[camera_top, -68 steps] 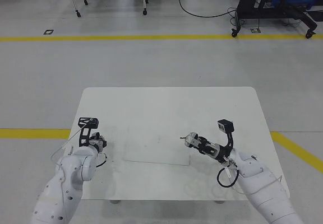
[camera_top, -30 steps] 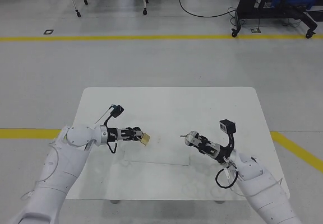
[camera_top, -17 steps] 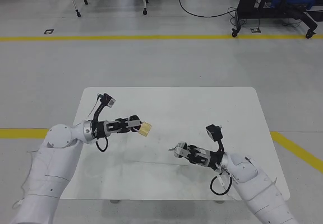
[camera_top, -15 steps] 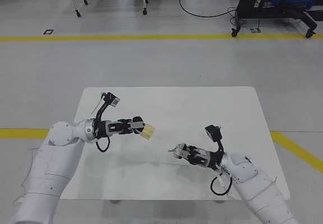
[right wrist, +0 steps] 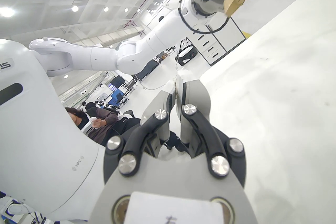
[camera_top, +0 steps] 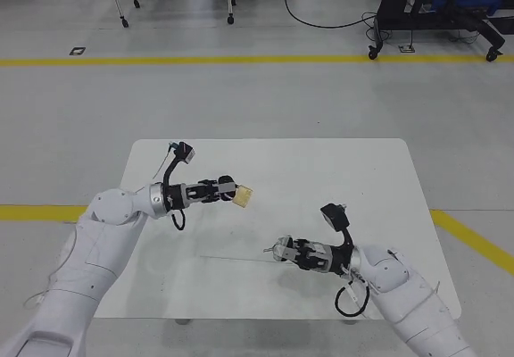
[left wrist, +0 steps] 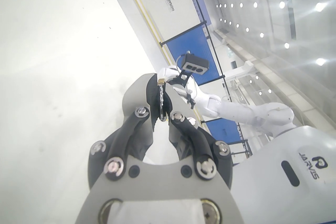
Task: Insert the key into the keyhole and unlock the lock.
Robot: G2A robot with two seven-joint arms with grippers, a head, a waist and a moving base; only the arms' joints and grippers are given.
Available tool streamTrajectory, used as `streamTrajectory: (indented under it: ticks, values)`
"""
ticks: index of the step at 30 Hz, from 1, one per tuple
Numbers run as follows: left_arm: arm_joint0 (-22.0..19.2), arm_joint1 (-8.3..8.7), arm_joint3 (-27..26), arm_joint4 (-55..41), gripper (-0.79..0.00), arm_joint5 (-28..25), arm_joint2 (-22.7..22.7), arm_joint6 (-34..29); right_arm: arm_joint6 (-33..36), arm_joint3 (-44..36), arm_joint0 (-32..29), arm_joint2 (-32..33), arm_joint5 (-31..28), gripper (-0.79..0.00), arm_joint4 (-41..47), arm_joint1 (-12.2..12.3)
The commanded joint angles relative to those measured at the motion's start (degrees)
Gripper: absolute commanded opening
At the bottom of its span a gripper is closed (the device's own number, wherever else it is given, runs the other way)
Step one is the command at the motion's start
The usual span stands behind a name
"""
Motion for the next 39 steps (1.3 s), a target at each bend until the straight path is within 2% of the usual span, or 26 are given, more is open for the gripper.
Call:
streamTrajectory:
  ticks: [1,8,13,26,39]
  values:
    - [-0.81,-0.39,0.89,0.43,-0.785,0.34,0.91,1.92,0.62,-0.09,0.78,-1.31,0.78,-0.785,-0.37,-0.26]
    - [-1.77,-1.5,0.09,4.74,-0.785,-1.57,4.55,5.22,-1.02,0.85,3.66,-5.8,2.81,-0.785,-2.89,-1.78]
    - [-0.69,-1.76,-2.31,5.9,-0.785,-2.19,5.96,5.51,-5.69,2.99,5.38,-6.77,4.59,-0.785,-7.09,-2.75]
    - [1.86,-0.83,-6.39,4.61,-0.785,-2.71,4.56,2.64,-13.95,3.28,5.54,-8.06,6.42,-0.785,-14.24,-4.23]
    - [3.21,0.06,-7.72,4.54,-0.785,-3.68,3.5,0.44,-15.71,4.7,4.81,-5.84,3.78,-0.785,-12.03,-4.08]
